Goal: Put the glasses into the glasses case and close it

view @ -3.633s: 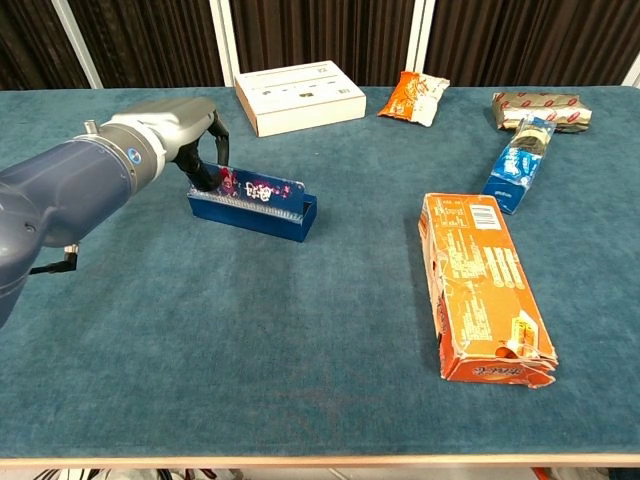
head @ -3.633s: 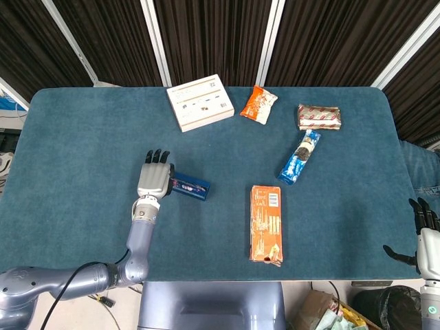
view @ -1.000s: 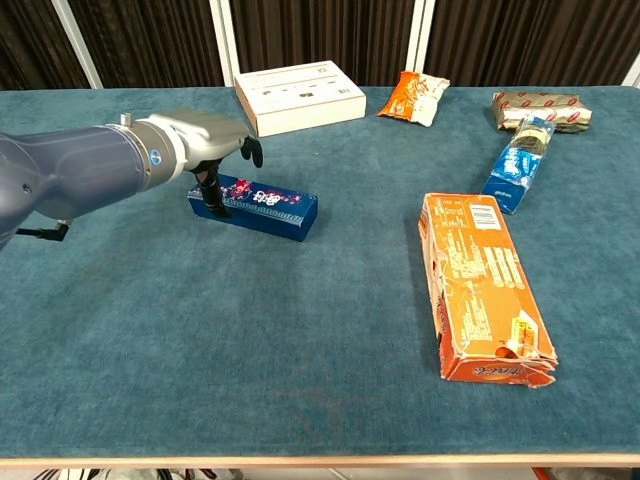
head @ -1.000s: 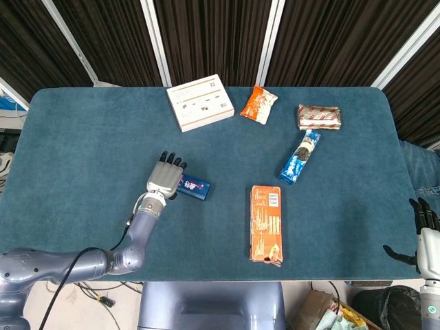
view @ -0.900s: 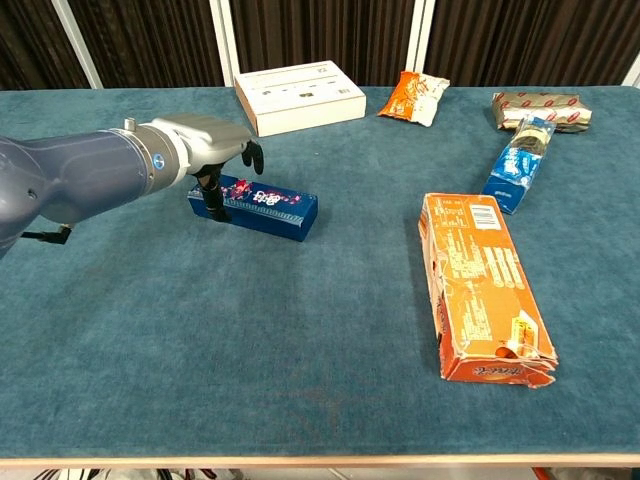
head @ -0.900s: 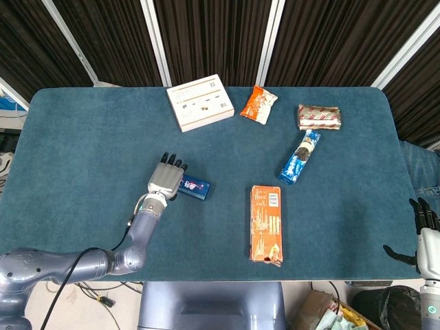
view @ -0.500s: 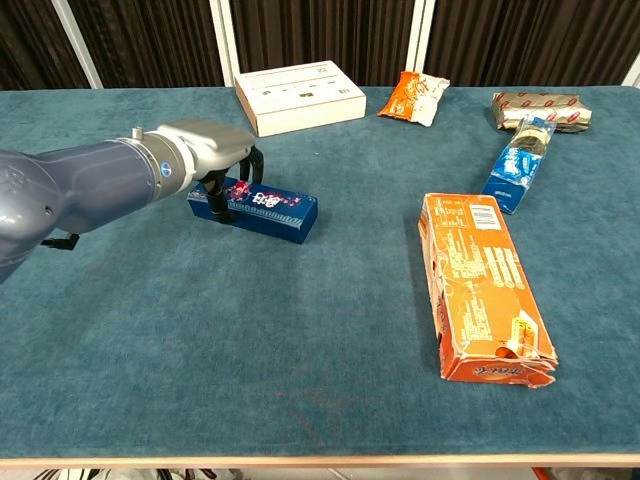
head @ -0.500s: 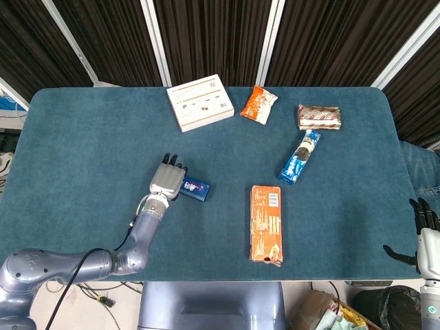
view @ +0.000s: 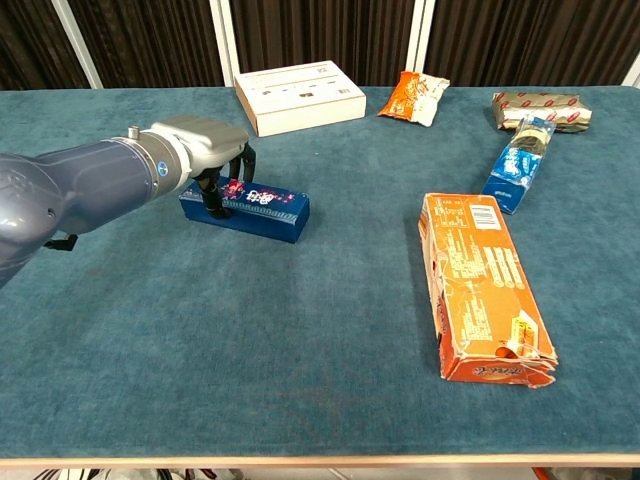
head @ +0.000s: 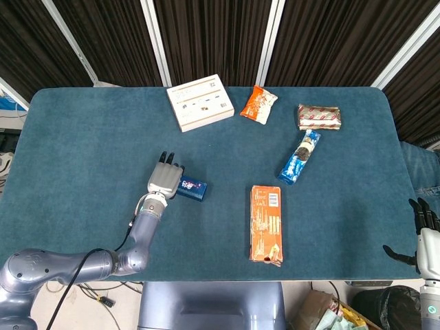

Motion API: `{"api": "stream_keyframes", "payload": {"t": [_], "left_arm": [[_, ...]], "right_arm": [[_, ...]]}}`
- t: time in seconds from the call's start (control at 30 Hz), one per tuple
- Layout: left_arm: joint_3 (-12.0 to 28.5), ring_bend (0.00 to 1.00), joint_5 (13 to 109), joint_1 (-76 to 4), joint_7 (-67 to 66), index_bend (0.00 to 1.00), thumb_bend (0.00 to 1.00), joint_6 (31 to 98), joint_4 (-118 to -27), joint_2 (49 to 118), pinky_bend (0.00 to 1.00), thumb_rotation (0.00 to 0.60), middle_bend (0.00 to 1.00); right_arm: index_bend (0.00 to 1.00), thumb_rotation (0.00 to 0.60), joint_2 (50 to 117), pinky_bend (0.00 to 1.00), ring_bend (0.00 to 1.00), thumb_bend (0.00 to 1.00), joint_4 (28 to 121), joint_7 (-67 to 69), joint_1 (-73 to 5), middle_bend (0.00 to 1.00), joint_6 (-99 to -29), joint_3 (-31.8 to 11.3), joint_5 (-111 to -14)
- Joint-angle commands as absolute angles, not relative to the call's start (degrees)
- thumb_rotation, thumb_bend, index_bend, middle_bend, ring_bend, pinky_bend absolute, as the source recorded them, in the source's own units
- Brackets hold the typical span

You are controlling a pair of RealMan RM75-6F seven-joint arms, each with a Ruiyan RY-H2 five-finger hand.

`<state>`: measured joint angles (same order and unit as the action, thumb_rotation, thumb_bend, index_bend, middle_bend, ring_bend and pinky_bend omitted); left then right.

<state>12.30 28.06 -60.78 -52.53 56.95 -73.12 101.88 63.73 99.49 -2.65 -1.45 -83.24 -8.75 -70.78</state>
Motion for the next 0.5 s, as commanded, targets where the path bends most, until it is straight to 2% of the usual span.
{"api": "stream_keyframes", "payload": {"t": [0.03, 0.2, 0.27, 0.4, 0.5], "left_arm": [[12.37, 0.02, 28.19, -60.73, -52.66, 0.36, 0.28, 57.77, -73.33, 101.99, 0.03, 0.600, 0.35], [12.16, 0.00, 26.51, -60.75, -54.53, 0.16, 0.18, 58.39, -75.19, 100.86, 0.03, 0.600, 0.17], [12.20, 0.00, 26.06, -60.76, -55.18, 0.11, 0.17, 59.10, -76.04, 100.30, 0.03, 0.600, 0.11], [12.31, 0.00, 25.03, -60.72, -56.23, 0.04, 0.16, 59.89, -78.82, 98.68, 0.01, 0.600, 0.04], [12.29, 0.00, 24.91, -60.54, -56.63, 0.03, 0.16, 60.54, -82.28, 96.72, 0.00, 0.600, 0.03]], "right_arm": [[0.09, 0.600, 63.74, 0.16, 0.12, 0.19, 99.51, -2.60, -1.46, 0.02, -83.24, -8.76, -70.80], [0.09, 0.600, 63.71, 0.16, 0.12, 0.19, 99.46, -2.56, -1.50, 0.02, -83.15, -8.73, -70.87], [0.09, 0.600, 63.71, 0.16, 0.12, 0.19, 99.45, -2.56, -1.51, 0.02, -83.15, -8.70, -70.93], [0.09, 0.600, 63.74, 0.16, 0.12, 0.19, 99.43, -2.60, -1.54, 0.02, -83.13, -8.70, -70.94], [0.09, 0.600, 63.80, 0.16, 0.12, 0.19, 99.39, -2.70, -1.57, 0.02, -83.19, -8.72, -70.97]]}}
